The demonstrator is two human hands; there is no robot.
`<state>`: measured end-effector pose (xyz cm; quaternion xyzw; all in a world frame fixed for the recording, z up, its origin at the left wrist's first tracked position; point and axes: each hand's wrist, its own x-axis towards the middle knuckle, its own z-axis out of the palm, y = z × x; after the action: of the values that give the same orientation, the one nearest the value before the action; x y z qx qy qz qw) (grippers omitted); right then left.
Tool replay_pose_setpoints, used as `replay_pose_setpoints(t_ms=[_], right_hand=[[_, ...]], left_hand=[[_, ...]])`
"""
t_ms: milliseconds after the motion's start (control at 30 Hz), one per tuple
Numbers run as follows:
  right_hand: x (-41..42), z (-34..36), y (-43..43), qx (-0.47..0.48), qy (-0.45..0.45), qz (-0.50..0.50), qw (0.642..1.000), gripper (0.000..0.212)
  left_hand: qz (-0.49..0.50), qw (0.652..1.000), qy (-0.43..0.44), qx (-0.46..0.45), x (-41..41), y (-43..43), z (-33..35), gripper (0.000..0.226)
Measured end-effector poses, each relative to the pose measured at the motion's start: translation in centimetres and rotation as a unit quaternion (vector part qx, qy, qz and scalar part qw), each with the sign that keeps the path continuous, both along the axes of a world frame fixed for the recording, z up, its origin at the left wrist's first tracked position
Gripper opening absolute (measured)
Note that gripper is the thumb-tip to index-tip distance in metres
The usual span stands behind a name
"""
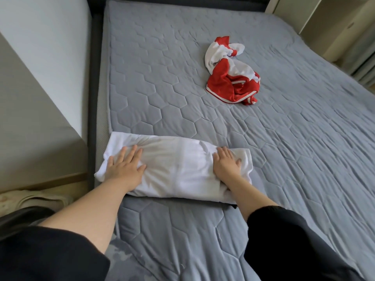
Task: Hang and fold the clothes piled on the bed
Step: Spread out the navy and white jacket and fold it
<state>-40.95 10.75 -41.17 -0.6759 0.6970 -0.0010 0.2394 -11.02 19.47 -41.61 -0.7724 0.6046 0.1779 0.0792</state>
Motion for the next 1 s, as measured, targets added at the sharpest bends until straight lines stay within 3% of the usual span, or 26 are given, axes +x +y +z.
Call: replay_pose_setpoints(t_ms=[100,267,467,533,700,800,933,967,1000], right_hand=[[0.2,0.2,-0.7,-0.033,-0.009,-0.045,0.998,0.052],[2.0,0.9,-1.3,-0.140,-0.061,-0.063,0.986,0.043],[3.2,0.2,-2.0,-0.164,-0.084,-0.083,0.979,0.038],[3.1,0.0,-2.4,-0.166,-0.090,-0.090,0.978,0.034],[3.0,0.1,-3.8,-0.150,-0.139,-0.137,0.969,0.024],[2.7,0.0,-4.3,-0.142,-0.154,-0.183,0.960,0.025],[2.8,-0.2,-4.2,-0.149,-0.137,-0.250,0.947,0.033],[3.0,-0.1,-4.1,-0.156,-0.134,-0.256,0.944,0.035],[3.3,0.0,-3.9,-0.165,-0.134,-0.255,0.943,0.036]], left_hand=[[-0.009,0.999,-0.007,-0.042,0.0,-0.7,0.5,0.057],[0.065,0.961,0.059,-0.262,0.0,-2.2,2.5,0.038],[0.262,0.942,0.086,-0.191,2.7,-5.7,4.4,0.056],[0.308,0.923,0.122,-0.197,4.2,-6.6,4.3,0.046],[0.297,0.890,0.207,-0.276,5.3,-7.6,3.8,0.018],[0.359,0.846,0.224,-0.324,5.9,-7.7,3.3,0.015],[0.514,0.743,0.291,-0.316,7.1,-7.2,2.2,0.021],[0.521,0.742,0.285,-0.312,7.0,-7.1,2.0,0.022],[0.498,0.767,0.251,-0.317,6.6,-7.1,2.1,0.022]])
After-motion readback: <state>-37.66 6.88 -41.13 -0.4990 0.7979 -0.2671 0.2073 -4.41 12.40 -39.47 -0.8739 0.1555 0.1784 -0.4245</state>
